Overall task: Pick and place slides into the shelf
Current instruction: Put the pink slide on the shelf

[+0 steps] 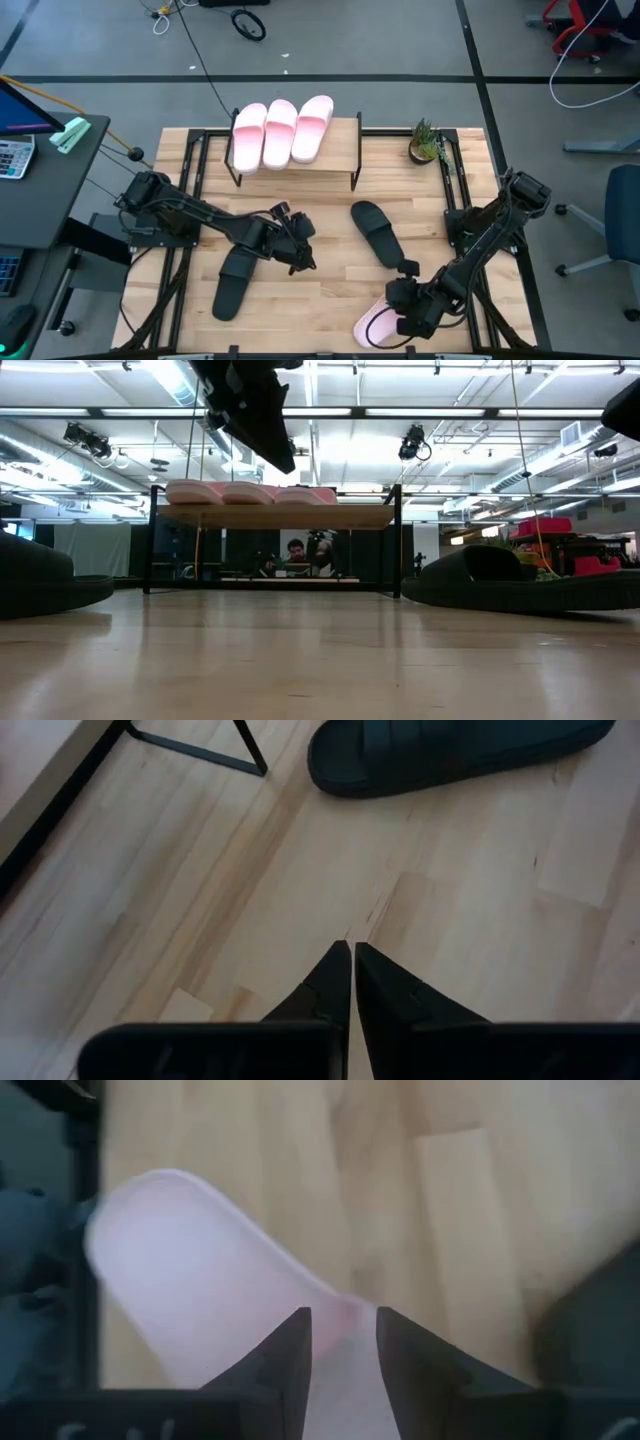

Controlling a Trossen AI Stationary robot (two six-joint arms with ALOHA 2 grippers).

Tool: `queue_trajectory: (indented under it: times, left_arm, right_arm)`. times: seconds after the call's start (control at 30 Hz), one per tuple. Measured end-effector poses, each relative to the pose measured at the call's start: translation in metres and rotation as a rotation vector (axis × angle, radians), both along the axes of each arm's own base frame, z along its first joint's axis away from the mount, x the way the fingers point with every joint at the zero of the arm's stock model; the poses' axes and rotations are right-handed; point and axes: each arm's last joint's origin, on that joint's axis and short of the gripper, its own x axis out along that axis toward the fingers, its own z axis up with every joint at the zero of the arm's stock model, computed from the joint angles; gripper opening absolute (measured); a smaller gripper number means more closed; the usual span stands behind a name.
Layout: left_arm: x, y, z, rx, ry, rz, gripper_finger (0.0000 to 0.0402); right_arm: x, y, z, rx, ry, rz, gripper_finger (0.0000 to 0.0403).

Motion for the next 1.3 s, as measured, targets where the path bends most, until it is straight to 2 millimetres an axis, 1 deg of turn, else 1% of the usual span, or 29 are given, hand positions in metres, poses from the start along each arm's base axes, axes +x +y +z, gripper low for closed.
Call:
queue_trajectory:
  times: [0.1,0.23,0.4,0.5,0.6,0.73,0.87,0.93,1.03,1.13,1.3]
  left_arm:
    - [0.000,0.000,0.000,-0.001,-0.001,0.001,0.0026]
    - [0.000,0.000,0.000,-0.022,-0.017,0.028,0.0020]
    - [0.000,0.000,0.000,-0.029,-0.021,0.037,0.0011]
    - [0.000,0.000,0.000,-0.029,-0.021,0.036,0.0010]
    - [0.000,0.000,0.000,-0.028,-0.021,0.036,0.0014]
    - [0.000,0.000,0.000,-0.028,-0.021,0.036,0.0020]
    - [0.000,0.000,0.000,-0.028,-0.021,0.036,0.0014]
    - [0.000,0.000,0.000,-0.029,-0.021,0.037,0.0010]
    - [0.000,0.000,0.000,-0.029,-0.022,0.037,0.0007]
    - [0.000,0.000,0.000,-0.029,-0.022,0.037,0.0008]
    - [0.000,0.000,0.000,-0.029,-0.022,0.038,0.0023]
  right_arm:
    - [-0.003,-0.005,-0.002,-0.046,0.004,-0.071,0.0121]
    - [-0.003,-0.007,-0.002,-0.042,-0.015,-0.131,0.0121]
    - [-0.001,0.000,0.000,0.020,-0.052,-0.126,0.0121]
    - [-0.003,0.004,-0.001,0.024,-0.061,-0.113,0.0121]
    - [-0.005,0.009,-0.009,0.002,-0.059,-0.118,0.0121]
    - [-0.004,0.016,-0.025,-0.013,-0.060,-0.138,0.0121]
    - [-0.003,0.020,-0.037,-0.053,-0.046,-0.133,0.0121]
    - [-0.004,0.021,-0.040,-0.062,-0.031,-0.128,0.0121]
    - [-0.005,0.020,-0.037,-0.056,-0.029,-0.124,0.0121]
    - [-0.006,0.017,-0.026,-0.051,-0.056,-0.117,0.0121]
    - [-0.008,0.013,-0.013,-0.031,-0.107,-0.126,0.0121]
